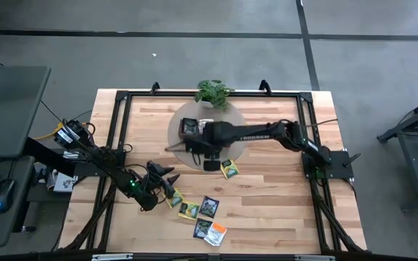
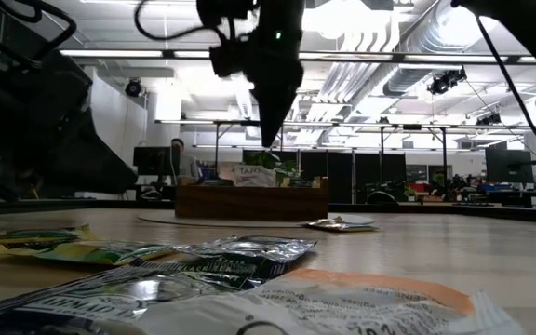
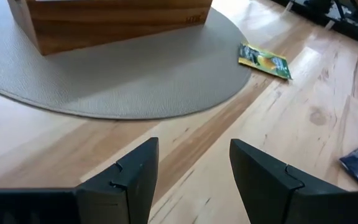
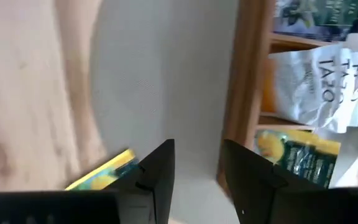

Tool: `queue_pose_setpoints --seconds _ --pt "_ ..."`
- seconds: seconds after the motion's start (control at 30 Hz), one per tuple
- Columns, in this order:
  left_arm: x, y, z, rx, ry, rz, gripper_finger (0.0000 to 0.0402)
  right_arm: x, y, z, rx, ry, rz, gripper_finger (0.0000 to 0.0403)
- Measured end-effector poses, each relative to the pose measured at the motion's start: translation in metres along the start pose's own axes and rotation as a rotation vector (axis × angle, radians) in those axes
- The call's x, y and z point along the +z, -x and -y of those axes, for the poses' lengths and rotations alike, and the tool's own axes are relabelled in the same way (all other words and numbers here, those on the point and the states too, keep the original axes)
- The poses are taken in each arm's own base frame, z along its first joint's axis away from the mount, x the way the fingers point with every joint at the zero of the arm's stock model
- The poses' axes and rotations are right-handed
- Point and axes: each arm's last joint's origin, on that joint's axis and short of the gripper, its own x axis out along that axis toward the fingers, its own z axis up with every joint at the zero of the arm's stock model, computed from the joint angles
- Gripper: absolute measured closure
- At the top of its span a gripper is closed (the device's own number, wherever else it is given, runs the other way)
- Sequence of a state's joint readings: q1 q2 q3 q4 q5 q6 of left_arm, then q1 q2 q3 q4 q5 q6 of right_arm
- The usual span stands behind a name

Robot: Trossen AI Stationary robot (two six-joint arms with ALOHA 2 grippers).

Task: Pick & Place Tea
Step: Put the right yellow tea bag into the right section of the wooden organizer

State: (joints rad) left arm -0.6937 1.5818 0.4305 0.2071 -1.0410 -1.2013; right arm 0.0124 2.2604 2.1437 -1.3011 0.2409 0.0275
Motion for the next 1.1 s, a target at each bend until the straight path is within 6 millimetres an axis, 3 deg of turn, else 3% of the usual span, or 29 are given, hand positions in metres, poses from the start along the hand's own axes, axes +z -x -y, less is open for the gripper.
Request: queue_pose_setpoints --seconds 0.17,0.3,0.47,0.73,0.93,1.1 --pt "-0.001 0.0 0.0 -0.013 0.001 -0.03 0.0206 -0.005 0.005 -0.035 -0.056 0.023 -0.001 0.0274" --pt "-0.001 0.0 0.001 -0.022 0.007 -0.044 0.0206 -0.025 0.0 -0.051 -0.142 -0.003 -0.003 0.0274" --pt "-0.001 0.0 0.002 -0.03 0.008 -0.061 0.0206 -0.072 -0.006 -0.057 -0.137 -0.187 0.079 0.0274" --pt "0.004 -0.001 0.009 -0.069 -0.008 -0.019 0.0206 -0.148 0.004 -0.07 0.007 -0.549 0.425 0.0274" --pt "0.024 -0.021 0.016 -0.128 -0.037 0.004 0.0206 -0.192 -0.016 -0.09 0.046 -0.723 0.618 0.0285" --pt "0.049 -0.049 0.018 -0.182 -0.056 -0.029 0.0206 -0.205 -0.03 -0.1 0.079 -0.8 0.754 0.0323"
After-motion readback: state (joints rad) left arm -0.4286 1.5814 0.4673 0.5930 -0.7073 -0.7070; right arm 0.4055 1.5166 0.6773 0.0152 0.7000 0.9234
